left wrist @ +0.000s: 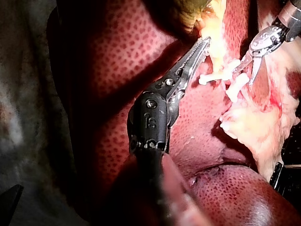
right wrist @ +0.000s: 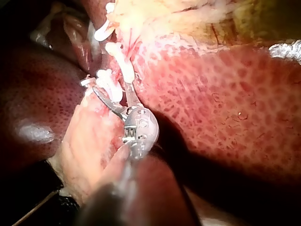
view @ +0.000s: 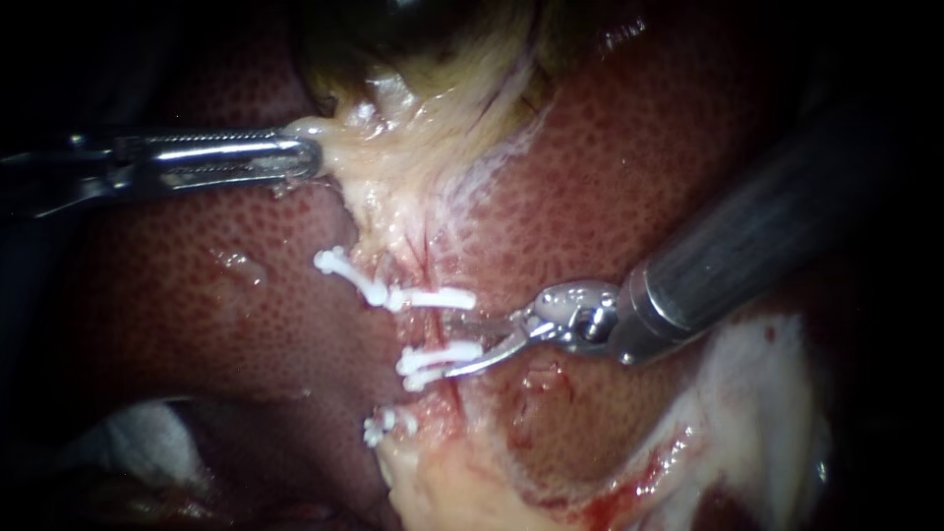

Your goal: Go to the cutting position right tube

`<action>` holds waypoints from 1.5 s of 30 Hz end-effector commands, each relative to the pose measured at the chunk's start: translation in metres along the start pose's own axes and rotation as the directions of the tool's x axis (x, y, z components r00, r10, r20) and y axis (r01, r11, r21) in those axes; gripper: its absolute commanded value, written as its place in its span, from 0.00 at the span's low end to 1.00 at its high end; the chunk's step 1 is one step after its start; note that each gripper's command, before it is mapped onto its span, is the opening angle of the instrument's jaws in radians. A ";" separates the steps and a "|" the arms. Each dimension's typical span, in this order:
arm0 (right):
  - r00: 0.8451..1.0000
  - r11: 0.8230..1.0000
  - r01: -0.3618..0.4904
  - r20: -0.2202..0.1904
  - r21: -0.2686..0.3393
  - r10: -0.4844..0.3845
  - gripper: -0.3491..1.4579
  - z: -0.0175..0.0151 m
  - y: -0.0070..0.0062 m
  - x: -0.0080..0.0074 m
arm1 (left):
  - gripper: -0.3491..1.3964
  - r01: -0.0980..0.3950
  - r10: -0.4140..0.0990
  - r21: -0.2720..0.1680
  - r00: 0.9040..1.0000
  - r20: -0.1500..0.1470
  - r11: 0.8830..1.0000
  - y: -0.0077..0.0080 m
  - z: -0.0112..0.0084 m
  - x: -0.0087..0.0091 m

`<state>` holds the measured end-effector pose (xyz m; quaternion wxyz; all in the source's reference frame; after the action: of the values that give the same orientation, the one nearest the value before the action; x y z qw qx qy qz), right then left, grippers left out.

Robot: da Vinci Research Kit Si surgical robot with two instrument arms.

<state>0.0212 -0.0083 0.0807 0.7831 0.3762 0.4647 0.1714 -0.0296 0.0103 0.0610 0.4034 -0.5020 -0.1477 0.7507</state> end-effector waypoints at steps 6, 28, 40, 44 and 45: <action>1.000 0.998 -0.007 -0.010 0.067 0.008 0.98 0.0005 -0.0015 0.0003 | 0.00 0.000 0.000 0.001 1.000 0.000 1.000 0.0000 0.0000 0.0000; 0.998 0.988 -0.018 -0.053 0.151 0.026 0.97 0.0047 -0.0014 0.0015 | 0.00 0.000 0.000 0.003 1.000 -0.001 1.000 0.0001 0.0003 0.0000; 0.997 0.986 -0.009 -0.071 0.164 0.021 0.95 0.0060 -0.0014 0.0021 | 0.00 0.000 0.000 0.003 1.000 -0.001 1.000 0.0001 0.0003 -0.0001; 0.997 0.986 -0.009 -0.071 0.164 0.021 0.94 0.0060 -0.0014 0.0021 | 0.00 0.000 0.000 0.003 1.000 -0.001 1.000 0.0001 0.0003 -0.0001; 0.997 0.986 -0.009 -0.071 0.164 0.021 0.94 0.0060 -0.0013 0.0021 | 0.00 0.000 0.000 0.003 1.000 -0.001 1.000 0.0001 0.0004 -0.0001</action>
<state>0.0274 -0.0105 0.0801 0.7305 0.4370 0.5024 0.1518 -0.0300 0.0102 0.0611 0.4042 -0.5015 -0.1462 0.7508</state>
